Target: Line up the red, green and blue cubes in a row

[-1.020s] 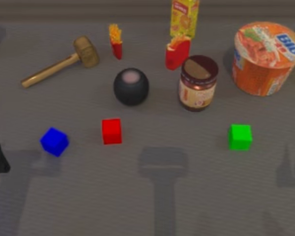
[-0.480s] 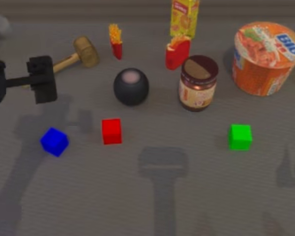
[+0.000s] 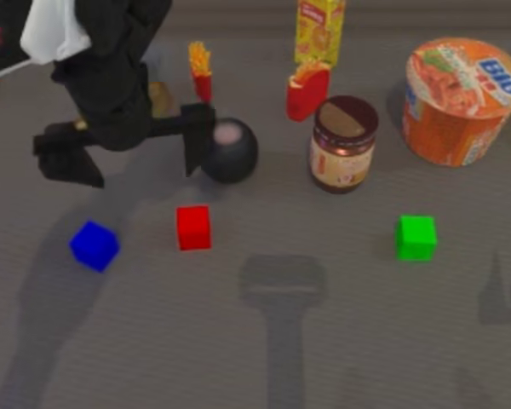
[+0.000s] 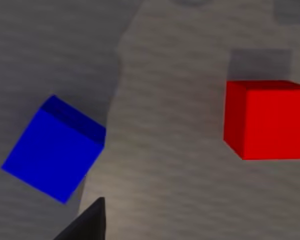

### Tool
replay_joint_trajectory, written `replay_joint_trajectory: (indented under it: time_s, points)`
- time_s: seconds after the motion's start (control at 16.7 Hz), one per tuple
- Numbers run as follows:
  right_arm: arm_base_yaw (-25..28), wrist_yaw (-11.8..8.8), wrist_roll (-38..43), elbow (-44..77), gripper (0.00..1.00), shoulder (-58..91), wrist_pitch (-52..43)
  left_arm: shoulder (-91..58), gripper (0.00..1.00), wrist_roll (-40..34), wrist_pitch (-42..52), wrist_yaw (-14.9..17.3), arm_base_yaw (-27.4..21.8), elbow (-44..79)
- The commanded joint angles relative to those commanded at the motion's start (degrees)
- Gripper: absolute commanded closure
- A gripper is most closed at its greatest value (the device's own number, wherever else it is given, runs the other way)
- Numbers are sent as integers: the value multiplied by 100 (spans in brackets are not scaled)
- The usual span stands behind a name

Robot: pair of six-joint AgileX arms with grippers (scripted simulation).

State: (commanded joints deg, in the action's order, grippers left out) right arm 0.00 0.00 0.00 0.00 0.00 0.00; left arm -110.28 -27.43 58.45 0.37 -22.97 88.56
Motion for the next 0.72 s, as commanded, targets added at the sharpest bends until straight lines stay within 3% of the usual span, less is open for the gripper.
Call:
replay_joint_trajectory:
  time_s: [0.3,0.72]
  points:
    - [0,0,0,0,0,0,0,-1475,0,-368,719,-14,-320,1305]
    - [0,0,0,0,0,0,0,-1671,0,-422,815,-17,-343,1512]
